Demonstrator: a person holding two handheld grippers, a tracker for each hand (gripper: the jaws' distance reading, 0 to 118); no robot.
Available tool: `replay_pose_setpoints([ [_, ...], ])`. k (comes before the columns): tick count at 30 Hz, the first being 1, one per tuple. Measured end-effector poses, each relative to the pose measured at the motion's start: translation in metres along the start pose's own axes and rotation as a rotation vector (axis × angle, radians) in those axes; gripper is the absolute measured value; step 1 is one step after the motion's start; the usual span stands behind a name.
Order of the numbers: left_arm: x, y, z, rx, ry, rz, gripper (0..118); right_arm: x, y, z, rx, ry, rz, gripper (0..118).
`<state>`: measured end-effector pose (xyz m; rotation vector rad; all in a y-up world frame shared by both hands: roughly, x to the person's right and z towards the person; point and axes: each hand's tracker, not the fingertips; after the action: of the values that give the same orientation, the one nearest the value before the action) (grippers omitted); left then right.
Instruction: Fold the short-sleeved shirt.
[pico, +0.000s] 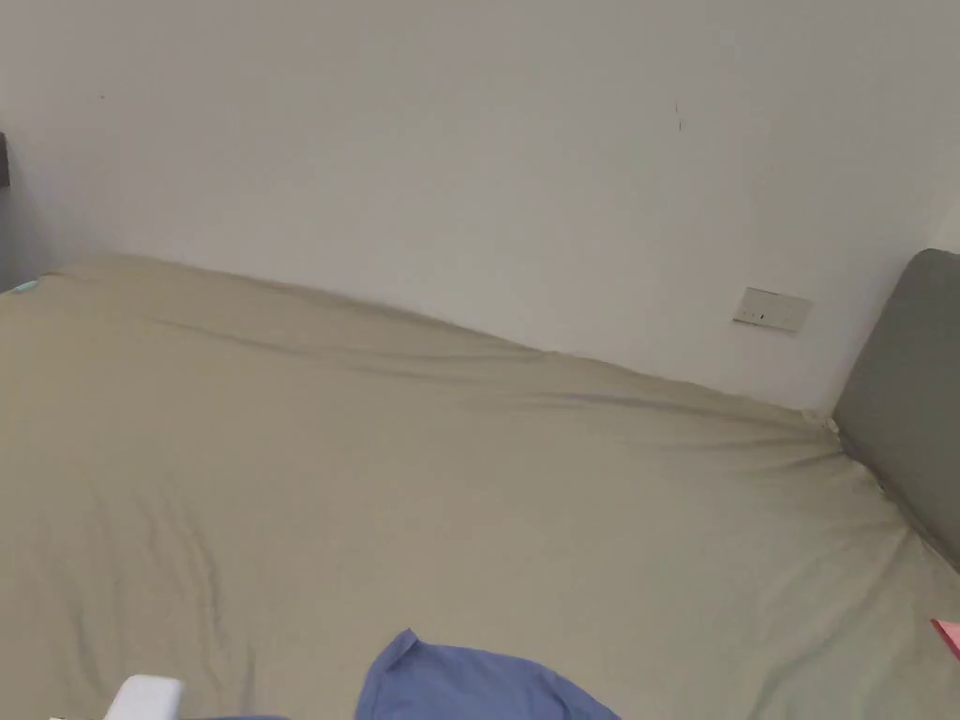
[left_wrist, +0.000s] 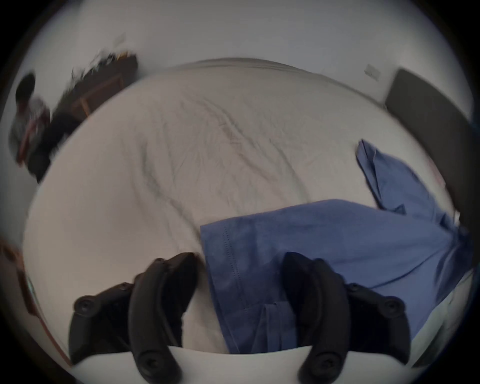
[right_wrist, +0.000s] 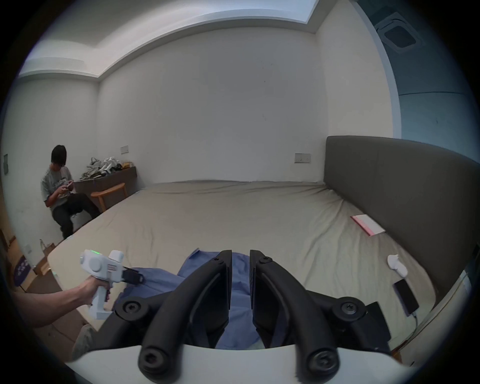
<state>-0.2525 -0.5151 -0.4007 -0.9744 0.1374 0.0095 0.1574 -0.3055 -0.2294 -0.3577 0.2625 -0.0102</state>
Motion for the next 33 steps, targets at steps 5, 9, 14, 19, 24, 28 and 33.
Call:
replay_pose_setpoints([
  [5,-0.012,0.005,-0.004,0.002,-0.027,0.070,0,0.013,0.014,-0.028,-0.098,0.041,-0.012,95],
  [9,-0.011,0.003,0.008,0.128,-0.049,0.060,0,0.026,0.021,-0.061,-0.086,0.061,0.153,118],
  [14,-0.009,0.014,0.037,0.182,-0.115,0.086,0,0.068,0.031,-0.168,-0.261,0.020,0.240,118],
  [19,-0.003,0.019,0.062,0.226,-0.140,0.069,0,0.081,0.011,-0.291,-0.446,0.035,0.392,115],
  [24,-0.002,0.020,0.066,0.221,-0.150,0.095,0,0.072,-0.030,-0.381,-0.570,0.081,0.471,106],
  [28,-0.008,0.023,0.051,0.178,-0.143,0.123,0,0.063,-0.063,-0.421,-0.668,0.104,0.505,104],
  [33,-0.014,0.034,0.041,0.159,-0.149,0.145,0,0.082,-0.073,-0.423,-0.731,0.132,0.310,35],
])
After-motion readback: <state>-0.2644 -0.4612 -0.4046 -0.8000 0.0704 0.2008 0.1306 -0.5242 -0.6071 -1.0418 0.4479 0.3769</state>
